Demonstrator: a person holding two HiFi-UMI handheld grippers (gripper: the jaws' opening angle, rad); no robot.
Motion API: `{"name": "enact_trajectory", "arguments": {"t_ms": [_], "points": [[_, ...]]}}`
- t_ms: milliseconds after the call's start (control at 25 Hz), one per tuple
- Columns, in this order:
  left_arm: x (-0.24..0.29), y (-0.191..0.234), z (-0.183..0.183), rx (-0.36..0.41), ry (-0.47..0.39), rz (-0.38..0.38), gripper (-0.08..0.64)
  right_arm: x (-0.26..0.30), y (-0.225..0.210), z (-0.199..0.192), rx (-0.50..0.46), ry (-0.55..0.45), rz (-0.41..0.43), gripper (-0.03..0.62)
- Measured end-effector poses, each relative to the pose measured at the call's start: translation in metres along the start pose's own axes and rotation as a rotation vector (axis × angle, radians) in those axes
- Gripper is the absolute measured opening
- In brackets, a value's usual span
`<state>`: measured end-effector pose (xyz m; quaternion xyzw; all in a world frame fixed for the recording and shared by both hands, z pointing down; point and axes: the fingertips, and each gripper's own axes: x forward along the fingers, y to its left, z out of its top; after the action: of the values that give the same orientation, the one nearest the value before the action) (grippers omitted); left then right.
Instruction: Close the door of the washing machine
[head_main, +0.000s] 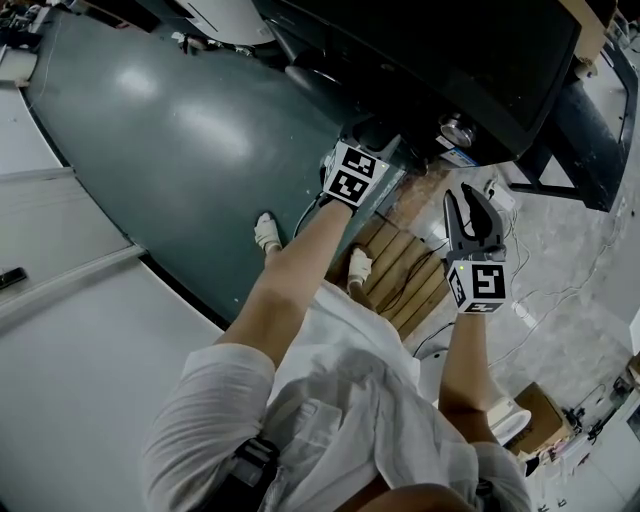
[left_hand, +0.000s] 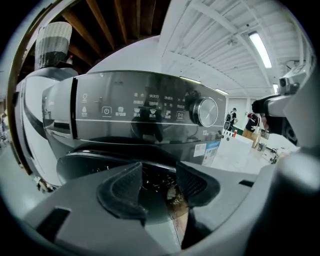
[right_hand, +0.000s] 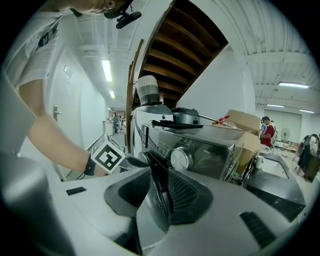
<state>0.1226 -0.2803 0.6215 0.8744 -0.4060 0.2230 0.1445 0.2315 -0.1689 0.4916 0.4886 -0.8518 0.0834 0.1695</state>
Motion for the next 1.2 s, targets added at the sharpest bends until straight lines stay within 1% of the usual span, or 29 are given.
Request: {"name": "enact_trajectory", "arguments": {"t_ms": [200, 360, 440, 520, 720, 1000, 1200], "points": [[0.003, 0.002, 0.004, 0.007, -0.014, 0.094, 0.210, 0.004, -0.006, -0.002, 0.007, -0.004, 0.001, 0.129], [0.001, 0.006, 0.002, 0.003, -0.023, 0.156, 0.170, 0.004, -0.007, -0.004, 0.015, -0.005, 0.006, 0.127], [0.001, 0.007, 0.002, 0.009, -0.031, 0.178, 0.170, 0.005, -0.010, -0.005, 0.015, -0.004, 0.008, 0.127], [0.002, 0.006, 0.002, 0.021, -0.040, 0.183, 0.172, 0.006, -0.012, -0.006, 0.016, -0.001, 0.009, 0.127], [0.001, 0.007, 0.003, 0.066, -0.040, 0.163, 0.170, 0.008, -0.016, -0.012, 0.021, 0.007, 0.014, 0.127], [0.001, 0.005, 0.004, 0.030, -0.023, 0.212, 0.172, 0.013, -0.012, -0.010, 0.020, 0.006, 0.038, 0.127], [0.005, 0.007, 0.005, 0.013, -0.013, 0.221, 0.173, 0.022, -0.018, -0.008, 0.014, -0.006, 0.039, 0.127]]}}
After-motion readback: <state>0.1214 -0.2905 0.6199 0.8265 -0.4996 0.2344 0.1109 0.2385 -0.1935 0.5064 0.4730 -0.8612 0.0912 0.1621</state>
